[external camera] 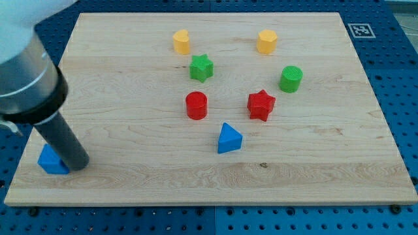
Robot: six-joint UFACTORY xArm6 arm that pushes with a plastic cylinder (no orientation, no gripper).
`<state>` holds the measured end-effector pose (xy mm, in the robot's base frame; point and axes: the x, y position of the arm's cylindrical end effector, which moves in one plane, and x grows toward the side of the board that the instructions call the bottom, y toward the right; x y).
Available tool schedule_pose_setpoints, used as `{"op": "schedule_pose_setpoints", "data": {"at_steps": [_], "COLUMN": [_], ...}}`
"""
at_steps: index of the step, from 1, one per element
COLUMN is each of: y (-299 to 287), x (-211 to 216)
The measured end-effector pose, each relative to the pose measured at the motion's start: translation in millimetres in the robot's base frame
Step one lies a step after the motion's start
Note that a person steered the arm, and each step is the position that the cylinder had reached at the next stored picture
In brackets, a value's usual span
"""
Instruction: Move the blue cube slightly to the down
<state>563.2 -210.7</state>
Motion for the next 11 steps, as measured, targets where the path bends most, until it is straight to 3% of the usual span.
{"op": "schedule_pose_setpoints", "data": {"at_steps": [2,3,4,6,8,11], "y": [20.2,-2.1,-27.4,-31.9,-30.0,15.6], "x": [-22.1,-53.4,-53.6,-27.4,-27.3,-33.8]}}
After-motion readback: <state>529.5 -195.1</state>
